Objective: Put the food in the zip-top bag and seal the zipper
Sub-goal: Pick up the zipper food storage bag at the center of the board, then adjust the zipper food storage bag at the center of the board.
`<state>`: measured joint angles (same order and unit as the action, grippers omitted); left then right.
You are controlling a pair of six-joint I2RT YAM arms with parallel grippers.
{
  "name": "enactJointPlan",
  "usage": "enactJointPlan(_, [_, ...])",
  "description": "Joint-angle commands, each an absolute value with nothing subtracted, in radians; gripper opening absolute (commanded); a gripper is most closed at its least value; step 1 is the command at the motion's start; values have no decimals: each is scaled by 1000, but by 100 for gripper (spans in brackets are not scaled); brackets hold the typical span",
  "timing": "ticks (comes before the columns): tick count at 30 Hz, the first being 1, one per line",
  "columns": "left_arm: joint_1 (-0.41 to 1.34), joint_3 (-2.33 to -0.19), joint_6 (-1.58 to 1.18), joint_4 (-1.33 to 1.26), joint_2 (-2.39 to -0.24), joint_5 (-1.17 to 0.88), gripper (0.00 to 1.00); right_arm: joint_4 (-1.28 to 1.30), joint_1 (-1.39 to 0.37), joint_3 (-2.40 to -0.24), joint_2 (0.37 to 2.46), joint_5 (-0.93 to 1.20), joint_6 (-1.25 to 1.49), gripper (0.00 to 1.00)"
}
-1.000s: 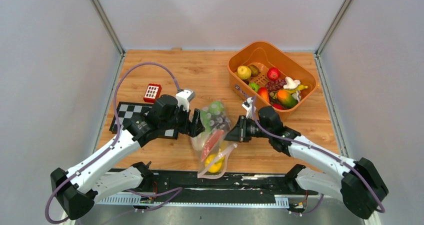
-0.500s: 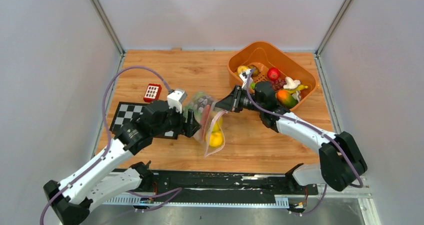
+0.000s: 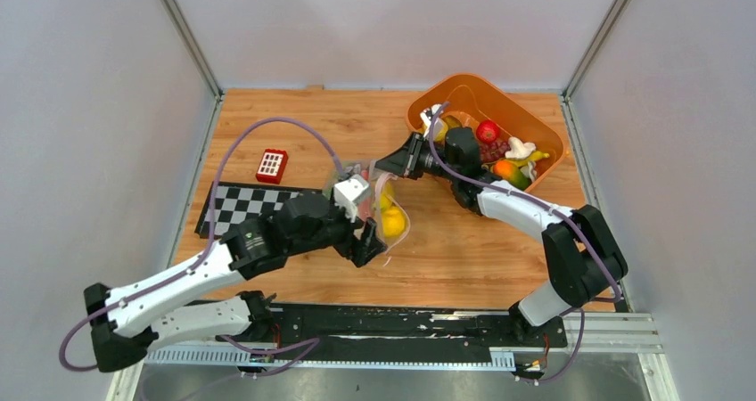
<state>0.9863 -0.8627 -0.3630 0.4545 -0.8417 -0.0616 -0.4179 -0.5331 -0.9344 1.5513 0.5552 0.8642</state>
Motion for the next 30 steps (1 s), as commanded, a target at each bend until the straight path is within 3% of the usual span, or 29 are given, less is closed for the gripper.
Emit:
enactJointPlan(1, [1096,-946,-414,477,-928,230,88,-501,-529,-987,1550,531,869,0])
enactJointPlan(9, [1212,-969,-579,522,-983,565,82,-433,-528,-996,1527,501,824,0])
enactJointPlan(17, [1281,-1001,-600,469,-1076,563,83,-410,-528,-990,1502,486,808,0])
enactJointPlan(22, [1282,-995,-616,514,-1107,615,77,-417,-528,-978,1482,483,810,0])
enactJointPlan(24, [1282,-987,-618,511,-1115,616,67,-417,-529,-975,1471,487,809,0])
enactJointPlan(28, [1282,-989,-599,497,-1105,604,28,-398,-529,-968,1450,480,791,0])
enactJointPlan(30, [1283,-985,-585,486,-1088,602,15,-387,-529,-969,1445,480,778,0])
